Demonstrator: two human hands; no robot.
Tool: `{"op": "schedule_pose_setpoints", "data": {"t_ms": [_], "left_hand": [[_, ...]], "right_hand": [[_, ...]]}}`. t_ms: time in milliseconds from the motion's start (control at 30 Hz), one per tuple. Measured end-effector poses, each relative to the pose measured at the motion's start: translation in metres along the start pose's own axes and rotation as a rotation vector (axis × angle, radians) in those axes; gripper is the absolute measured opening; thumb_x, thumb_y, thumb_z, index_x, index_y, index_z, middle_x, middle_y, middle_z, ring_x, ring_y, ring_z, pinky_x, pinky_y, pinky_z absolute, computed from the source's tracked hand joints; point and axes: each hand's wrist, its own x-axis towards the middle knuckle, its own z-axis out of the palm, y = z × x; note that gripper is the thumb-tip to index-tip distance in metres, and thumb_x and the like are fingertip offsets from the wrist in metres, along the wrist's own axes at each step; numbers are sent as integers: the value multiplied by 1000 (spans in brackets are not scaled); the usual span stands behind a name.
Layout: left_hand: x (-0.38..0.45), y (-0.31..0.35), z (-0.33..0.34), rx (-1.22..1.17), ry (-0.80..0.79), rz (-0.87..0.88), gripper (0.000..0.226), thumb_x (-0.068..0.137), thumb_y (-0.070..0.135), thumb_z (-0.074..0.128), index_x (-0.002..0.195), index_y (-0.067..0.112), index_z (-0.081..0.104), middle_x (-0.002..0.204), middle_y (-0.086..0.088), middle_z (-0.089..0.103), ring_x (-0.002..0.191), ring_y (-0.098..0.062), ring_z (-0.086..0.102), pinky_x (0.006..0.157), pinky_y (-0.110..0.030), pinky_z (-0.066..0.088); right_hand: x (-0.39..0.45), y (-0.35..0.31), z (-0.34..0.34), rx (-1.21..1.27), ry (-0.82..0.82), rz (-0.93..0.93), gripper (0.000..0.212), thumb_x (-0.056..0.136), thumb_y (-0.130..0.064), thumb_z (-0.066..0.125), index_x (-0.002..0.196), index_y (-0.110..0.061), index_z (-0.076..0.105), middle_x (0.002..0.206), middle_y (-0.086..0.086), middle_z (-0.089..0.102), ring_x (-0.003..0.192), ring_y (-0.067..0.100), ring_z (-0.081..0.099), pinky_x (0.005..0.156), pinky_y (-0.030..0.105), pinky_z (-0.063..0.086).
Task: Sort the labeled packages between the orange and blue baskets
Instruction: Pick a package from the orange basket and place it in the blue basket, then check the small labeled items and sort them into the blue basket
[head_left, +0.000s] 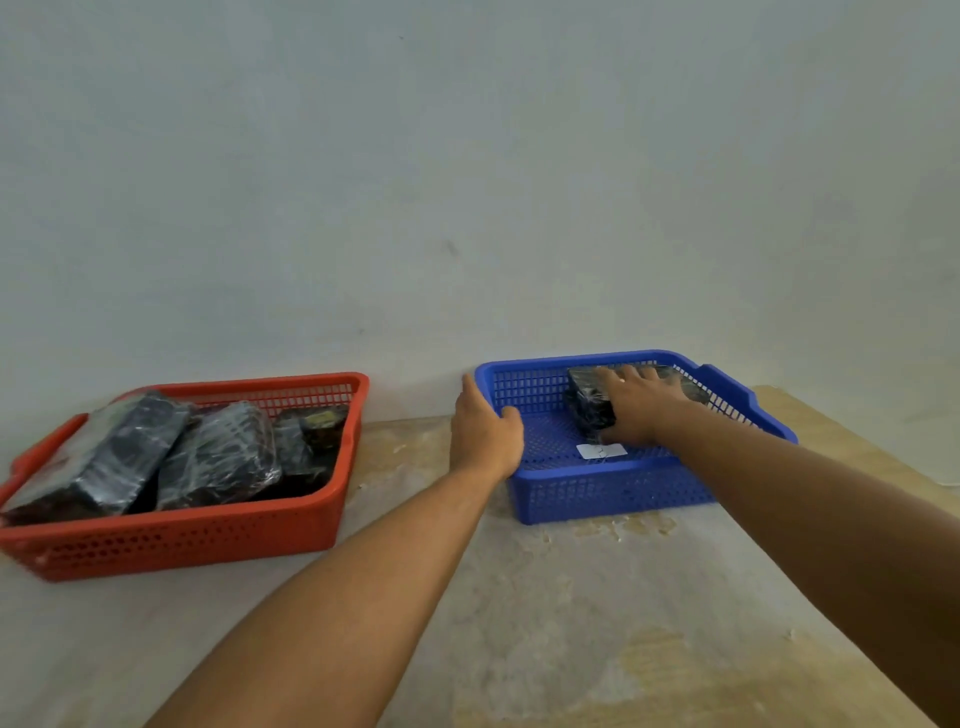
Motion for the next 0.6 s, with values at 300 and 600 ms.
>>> {"op": "schedule_pose_setpoints", "data": {"t_ms": [300,600], "left_hand": [[-24,16,-120,-119,62,458,31,90,5,52,116,13,65,117,0,68,109,-11,61,95,-20,45],[-3,-98,-279,703,148,237,47,97,42,45,140,23,49,151,-6,42,138,-25,35,112,-50,29]], "right_hand": [[-50,-102,-54,227,279,-352,53,88,-45,63,134,-22,51,133,4,56,119,28,49,98,45,41],[-59,-238,-81,336,278,-529,45,88,-39,62,129,-20,54,125,4,61,115,25,55,95,41,46]]}}
